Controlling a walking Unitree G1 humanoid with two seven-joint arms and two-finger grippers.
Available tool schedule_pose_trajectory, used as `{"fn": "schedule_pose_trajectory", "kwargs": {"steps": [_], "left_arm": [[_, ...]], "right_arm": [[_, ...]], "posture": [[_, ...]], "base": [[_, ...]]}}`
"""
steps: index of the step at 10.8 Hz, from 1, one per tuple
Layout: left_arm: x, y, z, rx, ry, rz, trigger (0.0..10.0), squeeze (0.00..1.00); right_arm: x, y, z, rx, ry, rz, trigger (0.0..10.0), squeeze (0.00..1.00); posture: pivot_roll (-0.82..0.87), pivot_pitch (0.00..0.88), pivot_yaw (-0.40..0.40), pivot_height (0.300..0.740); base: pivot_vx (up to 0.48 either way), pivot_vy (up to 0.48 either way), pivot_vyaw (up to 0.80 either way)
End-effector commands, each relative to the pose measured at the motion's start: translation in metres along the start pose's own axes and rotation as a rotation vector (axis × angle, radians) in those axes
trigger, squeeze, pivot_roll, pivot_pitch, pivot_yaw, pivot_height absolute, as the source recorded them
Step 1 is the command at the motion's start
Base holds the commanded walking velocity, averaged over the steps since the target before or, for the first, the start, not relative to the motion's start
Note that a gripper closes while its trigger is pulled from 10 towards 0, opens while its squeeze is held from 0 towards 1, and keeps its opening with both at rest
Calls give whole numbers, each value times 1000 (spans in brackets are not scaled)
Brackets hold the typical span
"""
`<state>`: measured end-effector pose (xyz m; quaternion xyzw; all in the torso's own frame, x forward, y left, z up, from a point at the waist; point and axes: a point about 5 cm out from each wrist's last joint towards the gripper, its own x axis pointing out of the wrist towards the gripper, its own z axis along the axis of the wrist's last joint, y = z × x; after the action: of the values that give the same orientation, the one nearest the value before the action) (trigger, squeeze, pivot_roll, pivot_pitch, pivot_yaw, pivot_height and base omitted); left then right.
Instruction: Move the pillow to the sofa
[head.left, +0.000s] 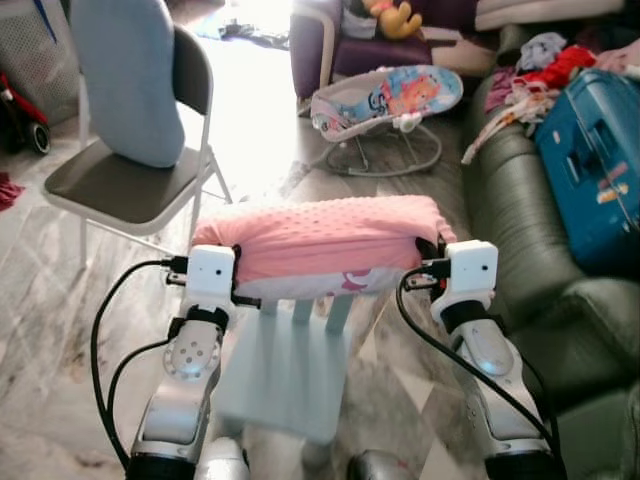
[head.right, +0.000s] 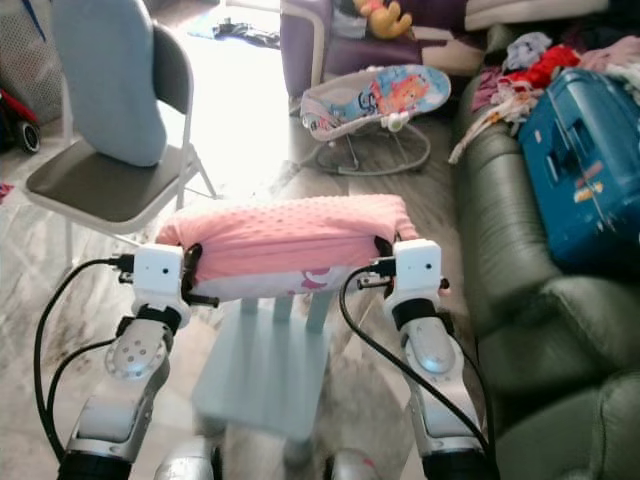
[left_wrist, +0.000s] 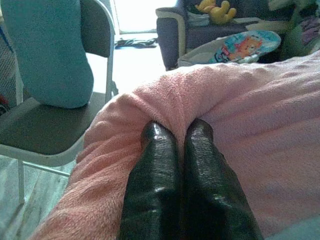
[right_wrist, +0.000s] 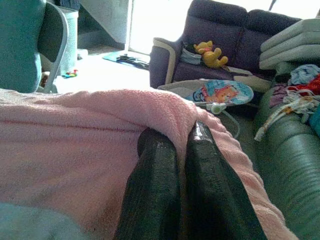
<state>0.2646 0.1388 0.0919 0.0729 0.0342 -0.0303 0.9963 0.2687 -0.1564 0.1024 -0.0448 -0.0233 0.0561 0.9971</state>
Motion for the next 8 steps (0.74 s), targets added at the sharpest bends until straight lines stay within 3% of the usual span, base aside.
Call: {"fn": "schedule_pose_trajectory", "kwargs": {"steps": [1, 8], "left_arm": [[-2, 5, 2, 0, -5, 16, 10000, 0], [-2, 5, 2, -7, 7, 17, 10000, 0]], "right_arm": [[0, -9, 1, 3, 1, -36, 10000, 0], [4, -8, 1, -3, 2, -37, 10000, 0]], "posture": [[-40, 87, -45, 740], [-41, 90, -43, 740]], "base": [[-307, 281, 0], [-306, 322, 0]]}}
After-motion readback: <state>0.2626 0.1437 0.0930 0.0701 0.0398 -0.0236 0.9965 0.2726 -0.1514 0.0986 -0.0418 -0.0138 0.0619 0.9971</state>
